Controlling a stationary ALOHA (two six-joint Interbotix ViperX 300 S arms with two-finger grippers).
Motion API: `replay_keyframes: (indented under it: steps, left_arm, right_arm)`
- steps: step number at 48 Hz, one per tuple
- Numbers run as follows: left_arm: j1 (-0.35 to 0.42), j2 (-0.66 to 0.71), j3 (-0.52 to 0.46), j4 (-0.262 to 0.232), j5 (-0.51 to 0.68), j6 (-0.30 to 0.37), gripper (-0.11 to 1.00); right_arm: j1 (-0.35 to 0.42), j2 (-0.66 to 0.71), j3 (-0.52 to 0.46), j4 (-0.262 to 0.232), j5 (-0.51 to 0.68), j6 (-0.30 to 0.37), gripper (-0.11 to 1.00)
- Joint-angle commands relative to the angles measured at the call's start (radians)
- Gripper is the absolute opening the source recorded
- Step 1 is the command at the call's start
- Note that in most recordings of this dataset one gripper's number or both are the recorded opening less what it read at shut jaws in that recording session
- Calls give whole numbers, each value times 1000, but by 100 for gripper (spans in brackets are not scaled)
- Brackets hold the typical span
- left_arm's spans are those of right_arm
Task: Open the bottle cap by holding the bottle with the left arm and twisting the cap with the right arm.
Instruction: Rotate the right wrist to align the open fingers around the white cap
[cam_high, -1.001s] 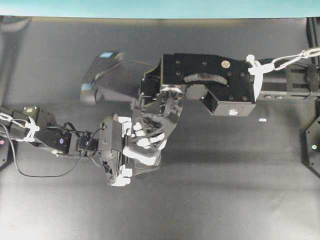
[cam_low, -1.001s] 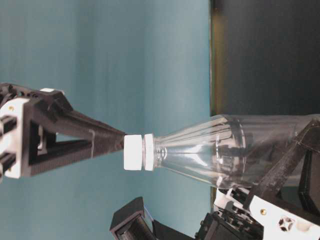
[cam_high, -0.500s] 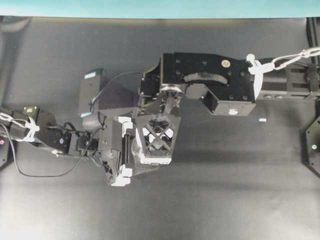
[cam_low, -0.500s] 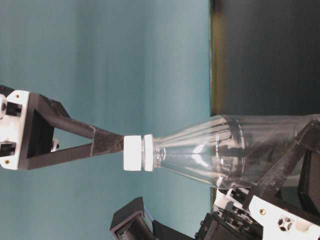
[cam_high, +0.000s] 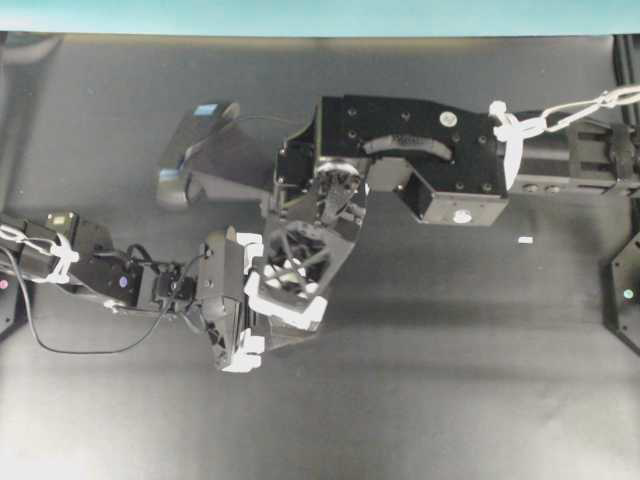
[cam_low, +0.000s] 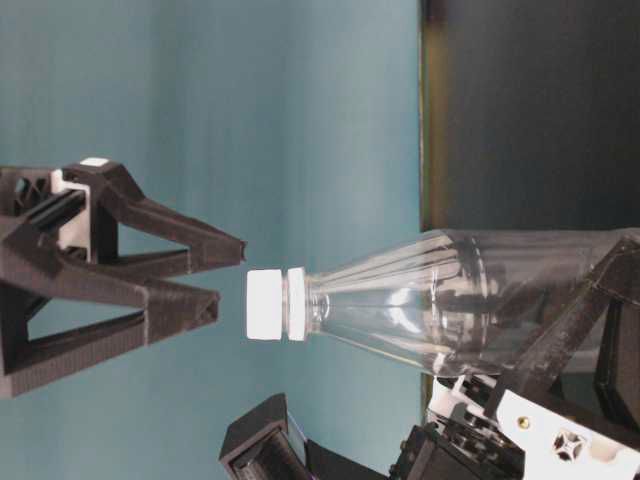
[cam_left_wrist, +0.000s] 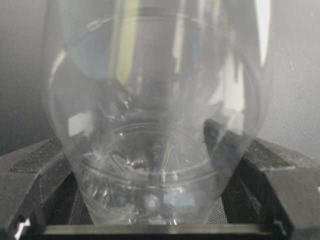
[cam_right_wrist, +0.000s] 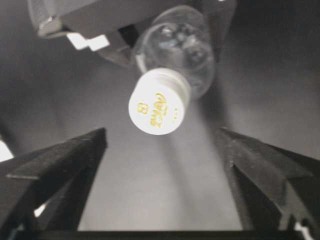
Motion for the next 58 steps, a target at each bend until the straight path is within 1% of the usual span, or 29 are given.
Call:
replay_keyframes:
  steps: [1,4,9,21,29,31,33,39,41,43,49,54,55,58]
  left_arm:
    - [-3,-2,-8,3,-3,-5,82]
    - [-3,-2,-8,5,-3,-5,82]
    - [-5,-2,-8,3,-3,-5,82]
    - [-3,-2,-6,3,-3,-5,82]
    - [-5,-2,-6,3,-3,-5,82]
    - [-5,-2,-6,3,-3,-5,82]
    - [-3,-2,-6,3,-3,-5,82]
    - [-3,-2,-6,5,-3,-5,82]
    - [-5,-2,-6,3,-3,-5,82]
    - [-5,-2,-6,3,-3,-5,82]
    - [-5,-2,-8,3,-3,-5,82]
    - [-5,-2,-6,3,-3,-5,82]
    - [-3,-2,-6,3,-3,-5,82]
    - [-3,-2,-8,3,-3,-5,82]
  right_arm:
    - [-2,-6,-17,-5,-6,61,82]
    - [-2,-3,-9,-15,-17,75,80]
    - [-2,2,0,-20,-31,84,80]
    - [3,21,35,-23,-46,80,80]
    - [3,21,37,-23,-60,81,75]
    - [2,21,37,-23,-63,80,71]
    - [3,21,37,-23,-69,75,65]
    - [6,21,37,-23,-69,67,38]
    - [6,21,37,-23,-69,60,37]
    - [6,21,37,-23,-69,38,37]
    - [11,26,28,-18,-64,-83,37]
    - [14,29,20,-18,-60,-229,37]
    - [14,29,20,-18,-60,-276,37]
    - [15,29,18,-18,-57,-370,37]
